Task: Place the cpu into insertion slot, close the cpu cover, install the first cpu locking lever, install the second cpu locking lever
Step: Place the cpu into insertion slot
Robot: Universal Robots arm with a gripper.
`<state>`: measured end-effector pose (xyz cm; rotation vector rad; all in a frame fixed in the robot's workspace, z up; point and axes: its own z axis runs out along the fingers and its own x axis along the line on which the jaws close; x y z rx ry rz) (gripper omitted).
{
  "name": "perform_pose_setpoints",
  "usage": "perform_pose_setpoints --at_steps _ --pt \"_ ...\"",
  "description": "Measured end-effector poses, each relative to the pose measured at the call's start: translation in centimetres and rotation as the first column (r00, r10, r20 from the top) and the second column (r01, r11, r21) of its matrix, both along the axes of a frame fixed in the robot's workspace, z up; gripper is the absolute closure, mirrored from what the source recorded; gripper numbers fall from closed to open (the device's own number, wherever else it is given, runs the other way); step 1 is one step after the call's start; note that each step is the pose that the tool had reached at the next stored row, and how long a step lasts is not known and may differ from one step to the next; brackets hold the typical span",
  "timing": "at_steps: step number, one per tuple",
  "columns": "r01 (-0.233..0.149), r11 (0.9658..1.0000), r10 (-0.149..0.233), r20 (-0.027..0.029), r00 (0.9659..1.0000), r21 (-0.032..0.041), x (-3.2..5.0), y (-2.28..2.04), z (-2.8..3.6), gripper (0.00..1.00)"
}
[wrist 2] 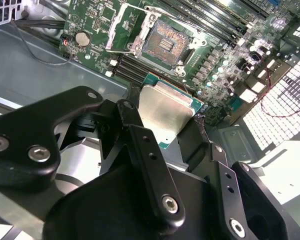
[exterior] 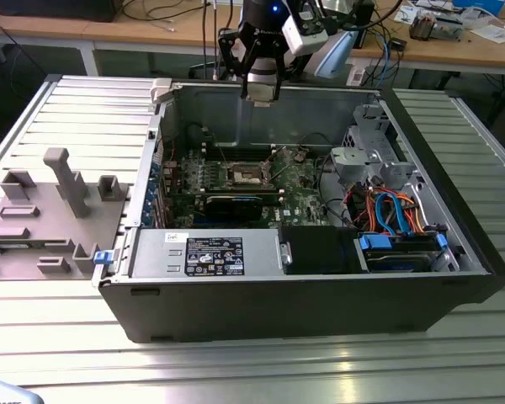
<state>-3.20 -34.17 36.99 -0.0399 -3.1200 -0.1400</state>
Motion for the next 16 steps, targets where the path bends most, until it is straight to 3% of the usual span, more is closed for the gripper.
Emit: perform_pose_setpoints --at_steps 16 --pt "0.000 1.0000 0.000 0.0000 1.0000 -0.0001 0.00 0.00 -0.51 0.45"
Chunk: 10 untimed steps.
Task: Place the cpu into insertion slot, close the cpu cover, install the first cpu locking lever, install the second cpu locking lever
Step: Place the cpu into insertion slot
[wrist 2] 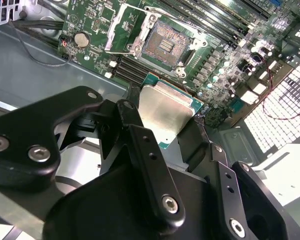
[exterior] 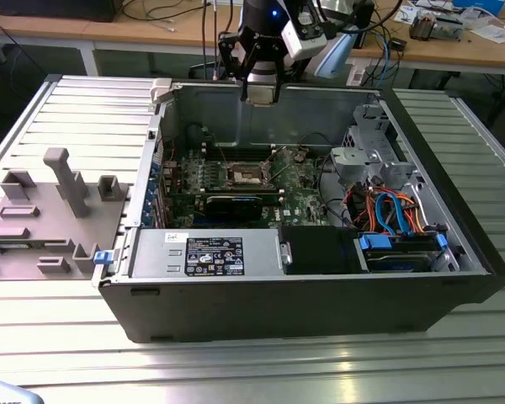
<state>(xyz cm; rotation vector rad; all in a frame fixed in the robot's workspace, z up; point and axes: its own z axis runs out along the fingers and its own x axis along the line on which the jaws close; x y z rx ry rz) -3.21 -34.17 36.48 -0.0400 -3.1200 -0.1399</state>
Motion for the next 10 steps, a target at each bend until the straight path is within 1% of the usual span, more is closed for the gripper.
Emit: perform_pose_setpoints --at_steps 10 --pt "0.003 1.0000 -0.003 0.0000 1.0000 0.0000 0.00 0.00 -0.05 0.45"
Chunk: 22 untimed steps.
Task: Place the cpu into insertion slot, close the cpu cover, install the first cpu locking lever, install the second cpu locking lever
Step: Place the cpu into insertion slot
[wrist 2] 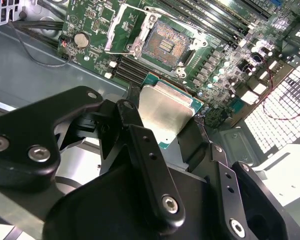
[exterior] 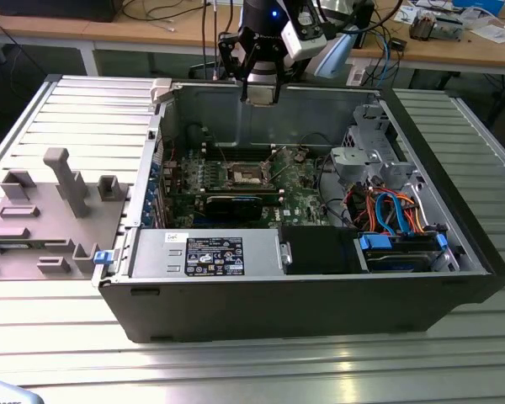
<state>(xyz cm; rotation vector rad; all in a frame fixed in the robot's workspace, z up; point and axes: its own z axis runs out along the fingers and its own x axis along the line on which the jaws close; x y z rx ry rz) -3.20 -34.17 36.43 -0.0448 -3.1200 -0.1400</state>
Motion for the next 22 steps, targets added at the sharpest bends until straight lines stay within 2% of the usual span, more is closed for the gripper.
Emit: perform_pose_setpoints --at_steps 8,10,22 --pt "0.008 1.0000 -0.008 0.0000 1.0000 0.0000 0.00 0.00 0.00 0.45" --pt "0.022 0.9997 -0.022 0.0001 0.9997 0.0000 0.00 0.00 -0.01 0.45" --pt "0.027 0.9996 -0.027 0.0000 0.9996 0.0000 -0.01 0.00 -0.01 0.45"
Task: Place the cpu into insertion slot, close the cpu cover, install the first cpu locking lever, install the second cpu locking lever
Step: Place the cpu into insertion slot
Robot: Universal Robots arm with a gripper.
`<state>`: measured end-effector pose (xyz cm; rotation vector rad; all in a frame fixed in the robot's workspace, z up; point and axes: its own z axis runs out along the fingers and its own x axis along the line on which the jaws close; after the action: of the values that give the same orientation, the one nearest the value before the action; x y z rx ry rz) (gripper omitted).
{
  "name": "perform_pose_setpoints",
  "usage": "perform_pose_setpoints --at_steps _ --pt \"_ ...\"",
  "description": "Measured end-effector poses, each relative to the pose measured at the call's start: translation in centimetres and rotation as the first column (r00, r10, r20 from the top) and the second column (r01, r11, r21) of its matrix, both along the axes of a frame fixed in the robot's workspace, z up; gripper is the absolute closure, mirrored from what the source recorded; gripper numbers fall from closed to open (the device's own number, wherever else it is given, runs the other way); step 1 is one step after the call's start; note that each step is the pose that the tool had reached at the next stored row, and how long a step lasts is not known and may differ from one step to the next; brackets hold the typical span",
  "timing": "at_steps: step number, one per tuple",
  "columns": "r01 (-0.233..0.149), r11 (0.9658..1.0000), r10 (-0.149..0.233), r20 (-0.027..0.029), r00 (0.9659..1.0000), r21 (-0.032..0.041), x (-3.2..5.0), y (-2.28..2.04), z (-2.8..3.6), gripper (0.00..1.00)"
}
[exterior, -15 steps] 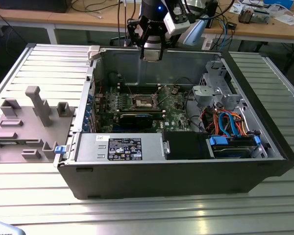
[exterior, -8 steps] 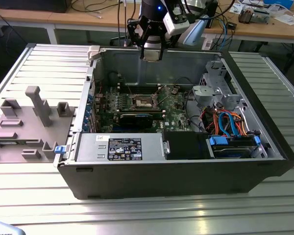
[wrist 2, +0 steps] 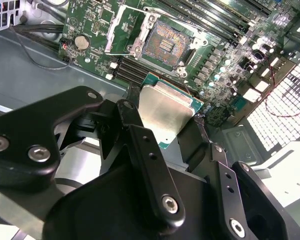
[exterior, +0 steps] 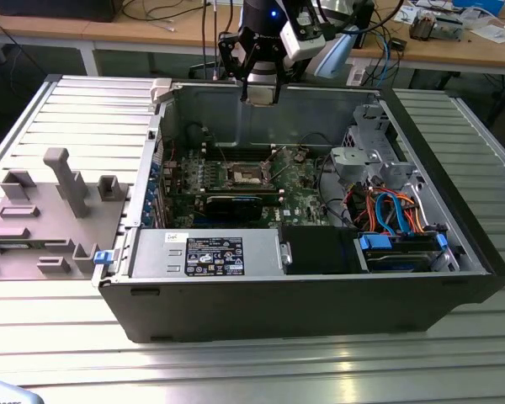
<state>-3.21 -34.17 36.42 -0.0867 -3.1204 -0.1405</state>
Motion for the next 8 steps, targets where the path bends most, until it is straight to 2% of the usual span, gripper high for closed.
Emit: perform_pose_setpoints --at_steps 8 --pt "0.008 1.0000 -0.008 0.0000 1.0000 -0.0001 0.00 0.00 0.00 0.45"
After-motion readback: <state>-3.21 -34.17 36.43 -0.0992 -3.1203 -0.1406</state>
